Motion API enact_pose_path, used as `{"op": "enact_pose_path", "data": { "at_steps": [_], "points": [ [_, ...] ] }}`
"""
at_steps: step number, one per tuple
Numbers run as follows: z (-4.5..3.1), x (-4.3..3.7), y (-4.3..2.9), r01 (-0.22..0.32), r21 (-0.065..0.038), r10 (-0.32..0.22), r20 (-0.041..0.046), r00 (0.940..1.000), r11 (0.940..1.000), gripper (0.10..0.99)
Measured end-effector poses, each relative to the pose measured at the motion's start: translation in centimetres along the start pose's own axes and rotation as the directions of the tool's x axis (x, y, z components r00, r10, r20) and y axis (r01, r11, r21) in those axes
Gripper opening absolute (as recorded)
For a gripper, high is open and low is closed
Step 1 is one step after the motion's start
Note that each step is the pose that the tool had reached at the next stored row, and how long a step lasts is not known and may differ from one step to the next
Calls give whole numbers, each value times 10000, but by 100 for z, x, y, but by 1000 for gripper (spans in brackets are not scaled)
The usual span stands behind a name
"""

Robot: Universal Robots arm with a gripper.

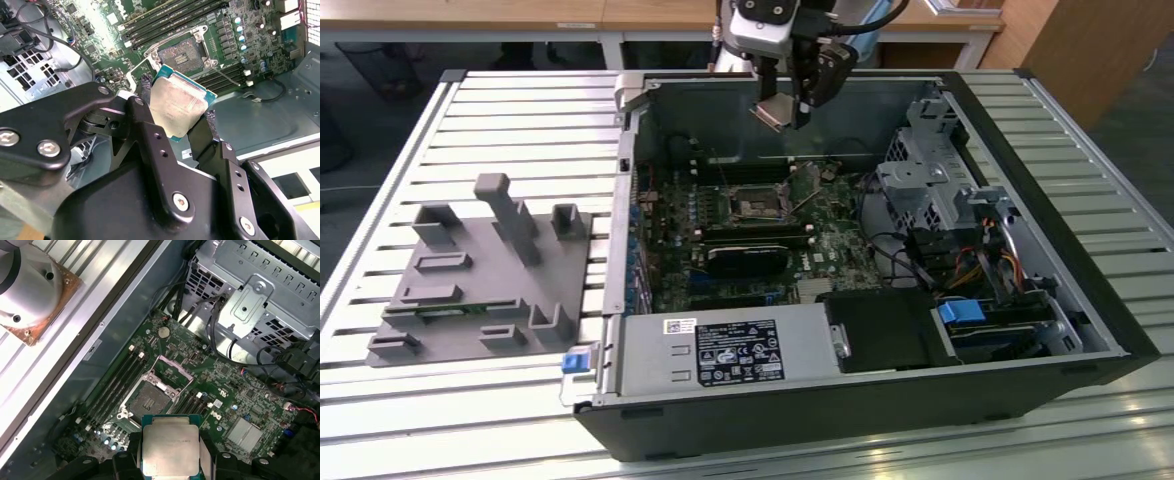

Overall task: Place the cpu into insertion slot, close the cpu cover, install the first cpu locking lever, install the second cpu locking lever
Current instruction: 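Place the cpu into insertion slot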

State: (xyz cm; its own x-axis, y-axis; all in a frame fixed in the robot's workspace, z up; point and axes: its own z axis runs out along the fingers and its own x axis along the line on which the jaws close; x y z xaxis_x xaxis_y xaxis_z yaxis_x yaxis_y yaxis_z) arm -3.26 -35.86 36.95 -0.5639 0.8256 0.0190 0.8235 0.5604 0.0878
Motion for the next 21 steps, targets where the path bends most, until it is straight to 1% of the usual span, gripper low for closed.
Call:
{"op": "enact_pose_path", "data": {
  "at_steps": [21],
  "points": [
    [3,0,0,-578,-13,578,51,9983,9983,541]
  ]
}}
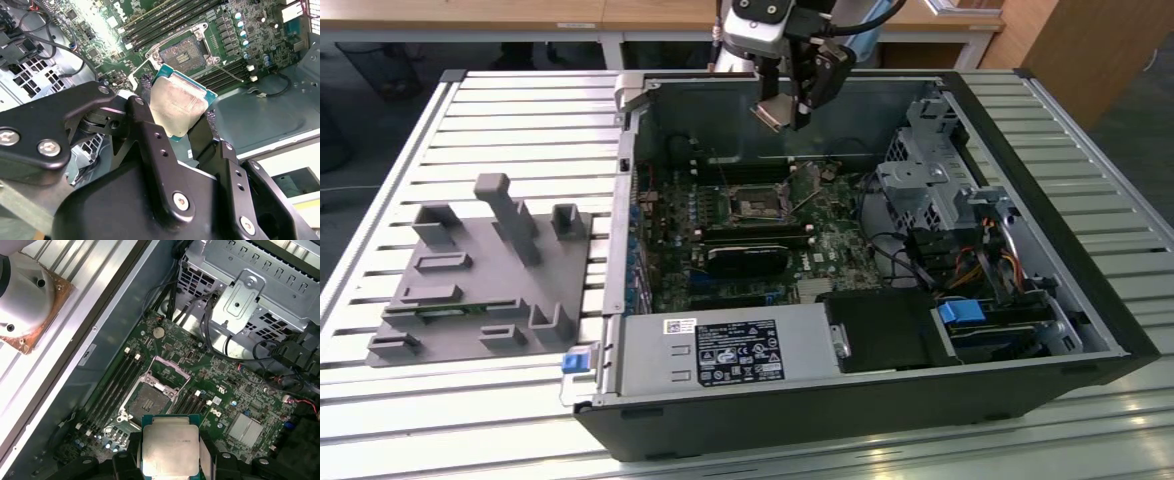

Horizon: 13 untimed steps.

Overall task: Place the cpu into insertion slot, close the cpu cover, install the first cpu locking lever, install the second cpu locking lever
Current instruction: 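Place the cpu into insertion slot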

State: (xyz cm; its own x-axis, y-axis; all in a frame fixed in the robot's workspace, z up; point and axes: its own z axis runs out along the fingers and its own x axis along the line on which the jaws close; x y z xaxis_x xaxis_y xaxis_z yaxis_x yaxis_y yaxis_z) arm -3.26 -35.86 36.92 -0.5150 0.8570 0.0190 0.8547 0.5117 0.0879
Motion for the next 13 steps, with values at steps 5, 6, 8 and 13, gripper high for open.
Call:
{"op": "enact_pose_path", "data": {
  "at_steps": [5,6,8,13],
  "points": [
    [1,0,0,-129,-2,129,11,9999,9999,541],
    [1,0,0,-155,-3,155,13,9999,9999,541],
    [1,0,0,-209,-4,209,18,9998,9998,541],
    [2,0,0,-343,-7,343,30,9994,9994,541]
  ]
}}
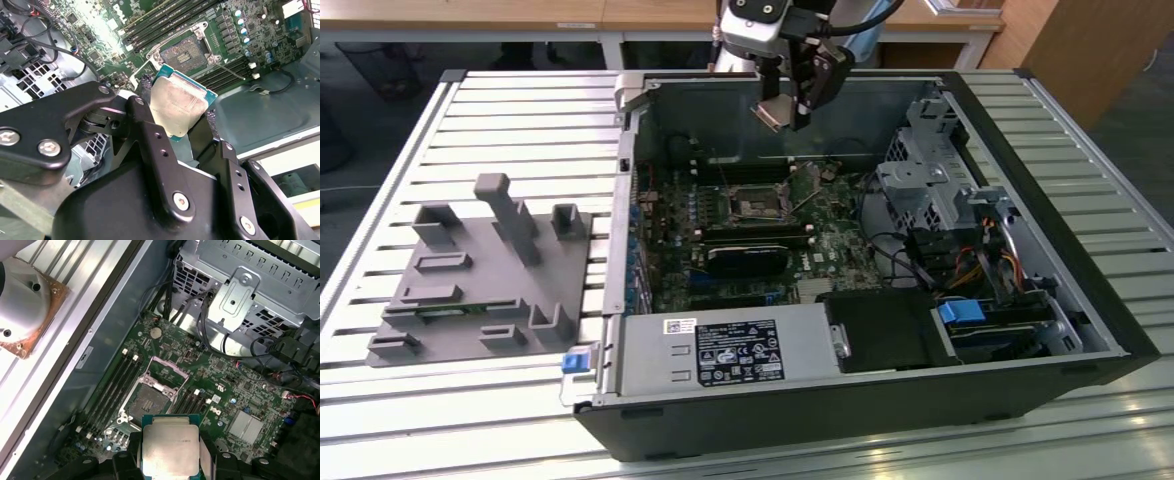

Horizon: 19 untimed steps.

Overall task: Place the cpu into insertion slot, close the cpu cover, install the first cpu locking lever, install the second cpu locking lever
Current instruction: 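Place the cpu into insertion slot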

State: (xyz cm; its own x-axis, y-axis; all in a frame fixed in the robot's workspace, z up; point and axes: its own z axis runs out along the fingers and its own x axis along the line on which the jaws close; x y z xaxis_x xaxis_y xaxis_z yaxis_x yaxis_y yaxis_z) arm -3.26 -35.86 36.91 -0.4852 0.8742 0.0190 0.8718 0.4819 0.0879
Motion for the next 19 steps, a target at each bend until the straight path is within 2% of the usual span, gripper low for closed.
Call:
{"op": "enact_pose_path", "data": {
  "at_steps": [12,19],
  "points": [
    [3,0,0,-352,-6,352,33,9994,9994,541],
    [11,4,1,-735,-10,735,77,9973,9973,541]
  ]
}}
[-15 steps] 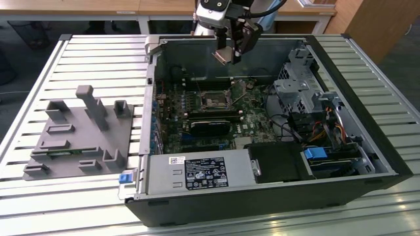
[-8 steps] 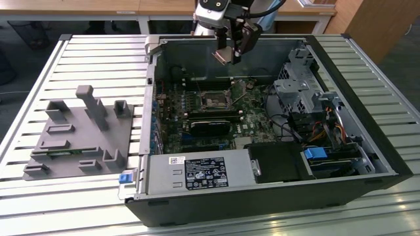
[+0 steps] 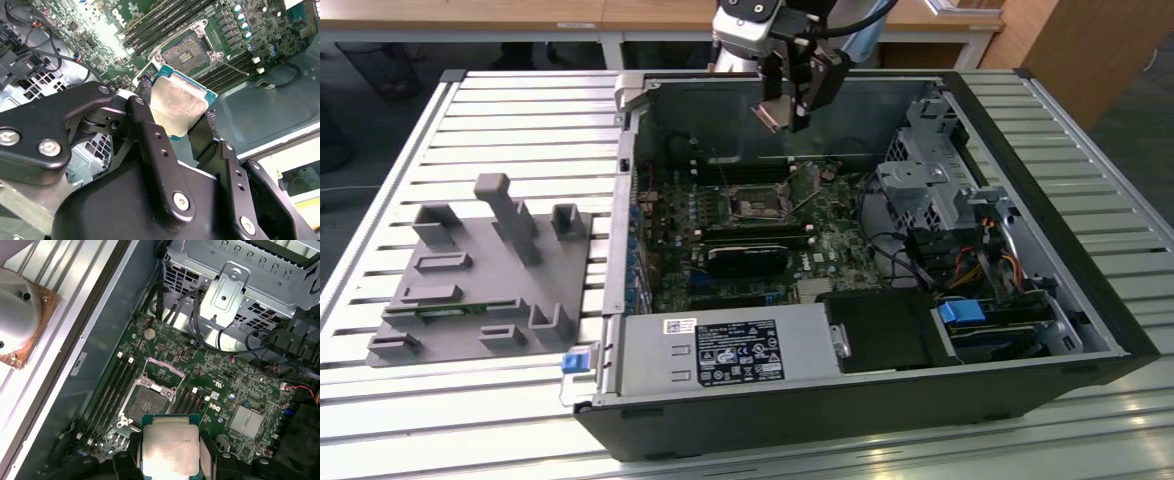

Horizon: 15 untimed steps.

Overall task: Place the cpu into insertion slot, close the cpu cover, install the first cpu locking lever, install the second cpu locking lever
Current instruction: 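Place the cpu into insertion slot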

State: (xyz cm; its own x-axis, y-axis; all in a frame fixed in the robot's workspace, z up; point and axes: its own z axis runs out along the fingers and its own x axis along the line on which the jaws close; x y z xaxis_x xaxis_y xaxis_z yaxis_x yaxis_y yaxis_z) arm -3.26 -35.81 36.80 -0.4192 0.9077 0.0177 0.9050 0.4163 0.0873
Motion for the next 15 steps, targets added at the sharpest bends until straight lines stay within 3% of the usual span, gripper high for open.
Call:
{"op": "enact_pose_path", "data": {
  "at_steps": [15],
  "points": [
    [10,3,1,-806,-14,806,77,9967,9967,541]
  ]
}}
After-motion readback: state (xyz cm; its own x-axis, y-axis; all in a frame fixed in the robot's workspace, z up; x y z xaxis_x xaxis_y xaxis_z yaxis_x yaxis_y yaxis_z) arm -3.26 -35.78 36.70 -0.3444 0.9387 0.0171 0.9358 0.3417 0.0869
